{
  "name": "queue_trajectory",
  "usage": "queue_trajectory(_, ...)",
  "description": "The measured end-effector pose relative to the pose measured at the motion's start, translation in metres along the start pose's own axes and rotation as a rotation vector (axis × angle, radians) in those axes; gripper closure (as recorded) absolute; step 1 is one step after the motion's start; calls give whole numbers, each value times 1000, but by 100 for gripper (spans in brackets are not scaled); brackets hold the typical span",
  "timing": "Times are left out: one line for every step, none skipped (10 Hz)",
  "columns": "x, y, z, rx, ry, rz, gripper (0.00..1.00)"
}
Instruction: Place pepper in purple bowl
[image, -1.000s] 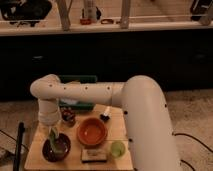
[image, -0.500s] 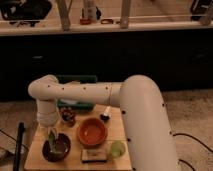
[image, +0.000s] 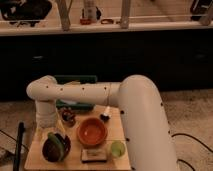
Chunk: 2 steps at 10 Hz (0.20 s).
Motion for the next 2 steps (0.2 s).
queue_trajectory(0, 0, 1, -1, -4, -5, 20)
queue_trajectory(-1, 0, 1, 0, -7, -9, 20)
